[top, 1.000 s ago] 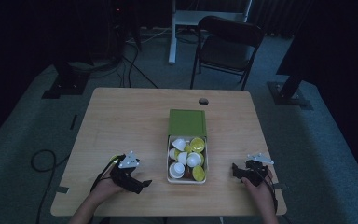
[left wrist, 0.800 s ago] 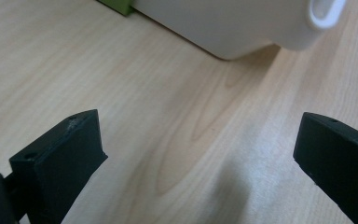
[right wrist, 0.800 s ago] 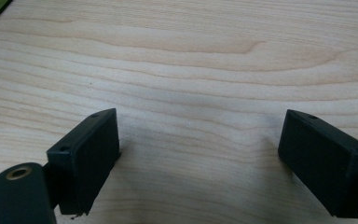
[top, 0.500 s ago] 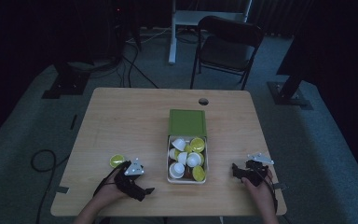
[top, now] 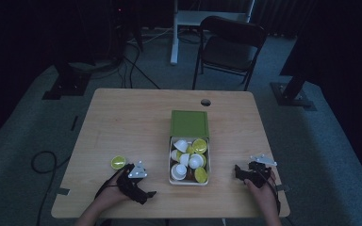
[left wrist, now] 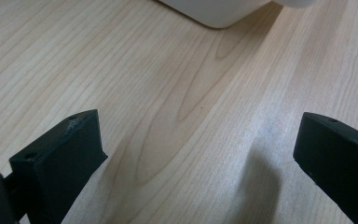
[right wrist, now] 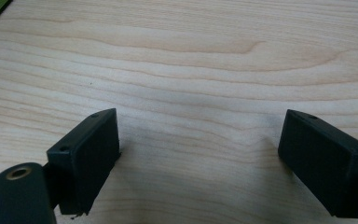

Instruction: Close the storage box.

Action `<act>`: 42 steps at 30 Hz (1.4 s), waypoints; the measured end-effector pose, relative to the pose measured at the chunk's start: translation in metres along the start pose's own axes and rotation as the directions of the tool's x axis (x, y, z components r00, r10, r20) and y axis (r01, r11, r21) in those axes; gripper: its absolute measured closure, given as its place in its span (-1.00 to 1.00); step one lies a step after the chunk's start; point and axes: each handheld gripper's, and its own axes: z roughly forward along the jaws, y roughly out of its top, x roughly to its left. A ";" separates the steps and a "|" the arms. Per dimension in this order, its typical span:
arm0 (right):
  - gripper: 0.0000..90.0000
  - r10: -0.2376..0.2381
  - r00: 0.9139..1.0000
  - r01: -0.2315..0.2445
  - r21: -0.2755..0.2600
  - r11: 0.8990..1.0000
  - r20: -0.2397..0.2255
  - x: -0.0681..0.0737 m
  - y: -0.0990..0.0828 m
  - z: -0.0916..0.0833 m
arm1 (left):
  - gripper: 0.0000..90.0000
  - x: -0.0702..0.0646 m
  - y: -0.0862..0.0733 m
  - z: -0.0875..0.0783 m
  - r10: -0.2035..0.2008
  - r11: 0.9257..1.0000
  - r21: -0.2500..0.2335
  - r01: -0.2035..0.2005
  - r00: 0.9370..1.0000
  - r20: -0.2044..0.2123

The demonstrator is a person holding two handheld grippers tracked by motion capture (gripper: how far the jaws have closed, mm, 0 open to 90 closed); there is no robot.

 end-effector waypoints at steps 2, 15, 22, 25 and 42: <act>-0.74 0.001 1.000 -0.001 0.000 1.000 0.000 0.000 0.000 0.000 | -0.97 0.000 0.000 0.000 0.000 1.000 -0.004 0.000 1.000 0.004; -0.74 0.000 1.000 0.000 0.000 1.000 0.000 0.000 0.000 0.000 | -0.97 -0.003 0.003 0.001 0.008 1.000 -0.006 -0.007 1.000 0.026; -0.71 -0.009 1.000 0.009 -0.003 1.000 -0.015 0.003 -0.001 -0.002 | -0.97 -0.005 0.010 0.000 -0.006 1.000 -0.020 0.007 0.999 0.040; -0.71 -0.028 0.997 0.030 0.017 0.999 -0.070 0.010 -0.001 -0.007 | -0.97 -0.004 0.012 -0.001 -0.013 0.999 -0.042 0.015 0.999 0.030; -0.73 -0.292 0.895 0.264 -0.130 0.956 -0.336 0.051 0.014 -0.050 | -0.97 -0.001 0.035 -0.012 -0.016 0.988 -0.152 0.018 1.000 0.016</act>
